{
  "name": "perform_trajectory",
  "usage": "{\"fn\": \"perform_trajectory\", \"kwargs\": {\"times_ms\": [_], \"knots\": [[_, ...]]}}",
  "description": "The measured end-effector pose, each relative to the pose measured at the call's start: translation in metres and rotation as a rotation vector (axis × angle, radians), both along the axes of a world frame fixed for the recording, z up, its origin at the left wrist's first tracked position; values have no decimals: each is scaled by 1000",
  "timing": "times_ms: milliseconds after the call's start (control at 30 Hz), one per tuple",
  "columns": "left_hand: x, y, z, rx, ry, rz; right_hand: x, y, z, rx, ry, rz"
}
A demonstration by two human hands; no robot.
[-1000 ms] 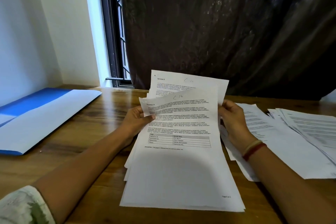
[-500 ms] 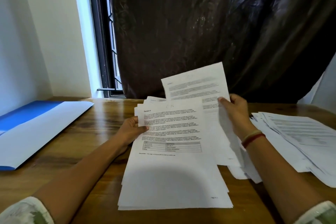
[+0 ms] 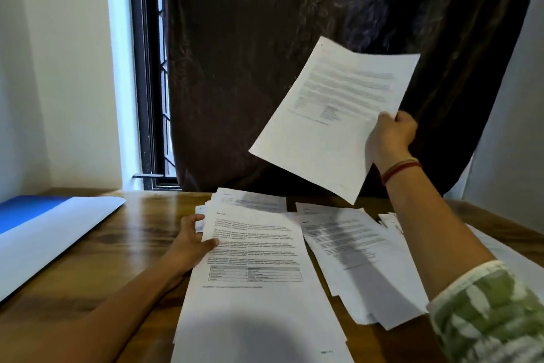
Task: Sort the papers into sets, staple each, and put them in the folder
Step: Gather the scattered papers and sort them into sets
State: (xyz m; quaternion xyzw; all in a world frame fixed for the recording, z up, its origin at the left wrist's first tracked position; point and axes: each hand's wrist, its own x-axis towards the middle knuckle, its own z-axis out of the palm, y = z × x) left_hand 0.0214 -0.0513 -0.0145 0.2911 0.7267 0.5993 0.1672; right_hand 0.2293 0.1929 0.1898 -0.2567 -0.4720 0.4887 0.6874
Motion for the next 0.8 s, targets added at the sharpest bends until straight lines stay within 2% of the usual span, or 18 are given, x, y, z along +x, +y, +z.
{"fn": "perform_trajectory", "kwargs": {"times_ms": [167,300,433,567,700,800], "knots": [[2,-1,1,-2,23,-15,-7,-2,-65,-154,-478,172],[2,-3,2,-40,88,-24,-15,-17,-116,-371,-545,472],[3,-5,3,-53,171,-46,-15,-24,-151,-403,-669,613],[5,-6,6,-48,67,-9,-18,-21,-164,-304,-789,750],[6,-6,7,90,-128,-4,-19,-26,-167,-189,-810,901],[5,-7,3,154,-187,-64,-19,-31,-168,-204,-869,1014]]}}
